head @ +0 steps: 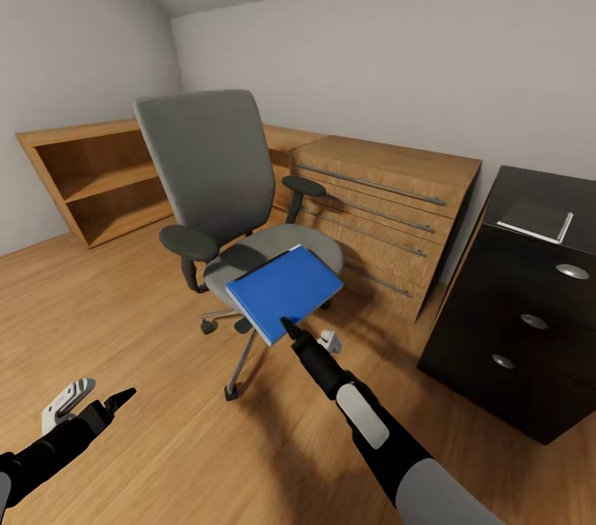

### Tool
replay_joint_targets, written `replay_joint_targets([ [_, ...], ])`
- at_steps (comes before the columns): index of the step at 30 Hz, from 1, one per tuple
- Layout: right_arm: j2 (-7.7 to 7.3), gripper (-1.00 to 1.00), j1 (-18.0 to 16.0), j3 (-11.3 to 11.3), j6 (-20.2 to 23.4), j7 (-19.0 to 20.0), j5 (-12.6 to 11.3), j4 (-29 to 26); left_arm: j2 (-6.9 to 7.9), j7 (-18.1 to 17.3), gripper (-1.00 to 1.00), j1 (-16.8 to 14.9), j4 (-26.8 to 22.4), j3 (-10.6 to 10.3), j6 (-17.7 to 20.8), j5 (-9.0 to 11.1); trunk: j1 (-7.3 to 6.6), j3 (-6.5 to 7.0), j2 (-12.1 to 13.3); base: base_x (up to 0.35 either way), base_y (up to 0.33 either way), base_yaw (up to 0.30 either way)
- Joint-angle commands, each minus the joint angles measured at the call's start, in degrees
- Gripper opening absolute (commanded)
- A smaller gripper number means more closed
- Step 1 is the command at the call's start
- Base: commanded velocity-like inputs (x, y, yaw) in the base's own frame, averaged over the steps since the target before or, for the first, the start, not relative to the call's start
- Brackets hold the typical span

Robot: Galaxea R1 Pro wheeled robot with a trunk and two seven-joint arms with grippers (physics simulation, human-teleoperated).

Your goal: In the bedroom, organize the workspace by keeping the computer under the desk, ensuring the monitor is on the desk, placing the keyboard on the desk next to the monitor, placing the mouse on the desk next to the keyboard, moving the folder from the swivel chair onto the desk next to the mouse, stacking the notebook on top of the folder with the pen on top of the notebook, and positioning the swivel chair next to the desk.

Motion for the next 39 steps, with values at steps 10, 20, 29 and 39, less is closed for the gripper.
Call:
replay_joint_targets([
  [10,0.15,1.00,0.0,1.9,0.2,0.3,-0.6,-0.2,-0.01,-0.5,1.00,0.0,0.0,0.1,0.3,-0.4,-0.01,-0.05,0.0,0.000,0.000,0.000],
  [20,0.12,1.00,0.0,2.5,0.2,0.4,-0.5,-0.4,-0.01,-0.4,1.00,0.0,0.1,0.1,0.3,-0.4,-0.01,-0.05,0.0,0.000,0.000,0.000],
  [29,0.12,1.00,0.0,2.5,1.0,1.7,-0.7,-0.4,-0.01,-0.4,1.00,0.0,0.1,0.1,0.3,-0.4,-0.01,-0.05,0.0,0.000,0.000,0.000],
  [39,0.05,1.00,0.1,2.3,2.5,2.3,-0.7,-0.5,-0.01,-0.4,1.00,0.0,0.2,0.1,0.3,-0.4,-0.01,-0.05,0.0,0.000,0.000,0.000],
])
